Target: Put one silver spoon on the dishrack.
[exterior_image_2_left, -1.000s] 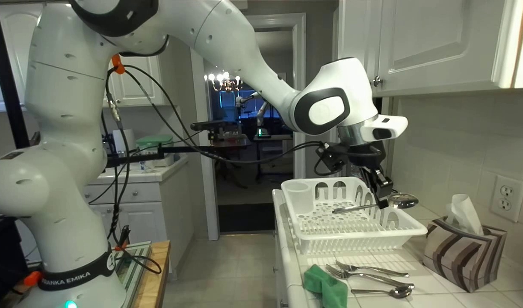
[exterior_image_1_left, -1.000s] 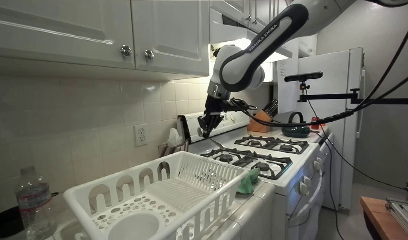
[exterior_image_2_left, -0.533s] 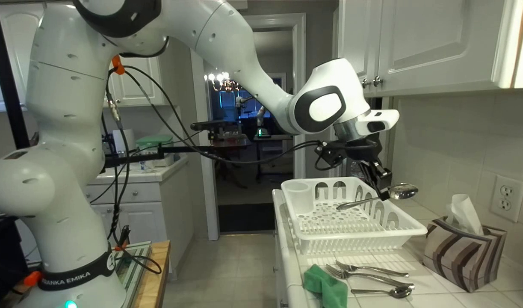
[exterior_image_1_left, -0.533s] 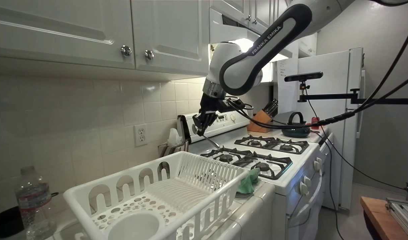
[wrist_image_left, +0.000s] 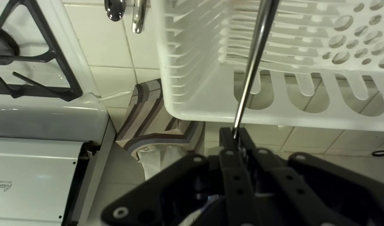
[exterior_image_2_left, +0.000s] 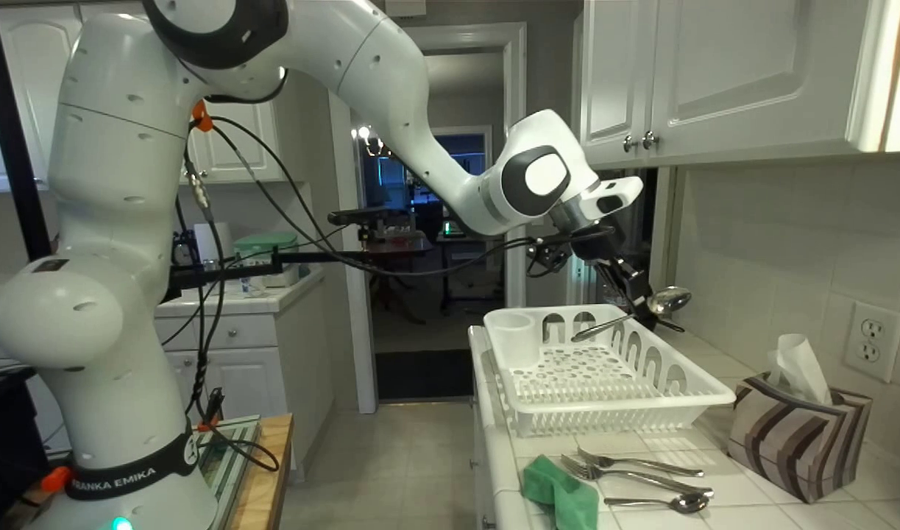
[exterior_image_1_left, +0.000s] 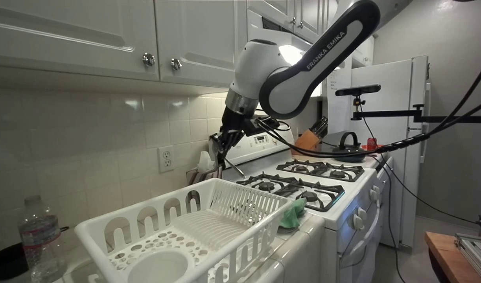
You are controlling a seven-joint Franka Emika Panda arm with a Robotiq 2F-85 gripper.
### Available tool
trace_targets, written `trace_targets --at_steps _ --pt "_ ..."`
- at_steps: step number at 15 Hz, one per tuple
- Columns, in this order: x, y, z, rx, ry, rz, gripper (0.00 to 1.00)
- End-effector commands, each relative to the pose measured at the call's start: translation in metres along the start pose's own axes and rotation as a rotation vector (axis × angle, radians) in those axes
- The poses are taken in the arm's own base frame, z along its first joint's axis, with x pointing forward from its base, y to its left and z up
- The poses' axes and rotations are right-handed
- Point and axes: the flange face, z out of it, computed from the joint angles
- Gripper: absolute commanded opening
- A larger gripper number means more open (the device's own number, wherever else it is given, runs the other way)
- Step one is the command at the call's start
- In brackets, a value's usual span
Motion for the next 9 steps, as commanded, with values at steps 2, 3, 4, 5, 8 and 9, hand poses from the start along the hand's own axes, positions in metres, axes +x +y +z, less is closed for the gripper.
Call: trace_targets --at_steps 2,3,4,5,8,9 --pt "-0.005 -0.032 -0.014 0.02 0.073 0.009 0.01" --pt "-0.005 -0.042 -0.017 0.031 0.089 0.006 0.01" --pt "-0.006 -0.051 -0.019 0.042 0.11 0.0 0.01" --pt "-0.006 -0.059 -0.021 0.052 0.129 -0.006 0.01" --pt "-0.007 -0.084 -0.029 0.082 0.191 -0.027 0.01" --pt "-0.008 -0.093 -0.031 0.095 0.211 -0.036 0.01"
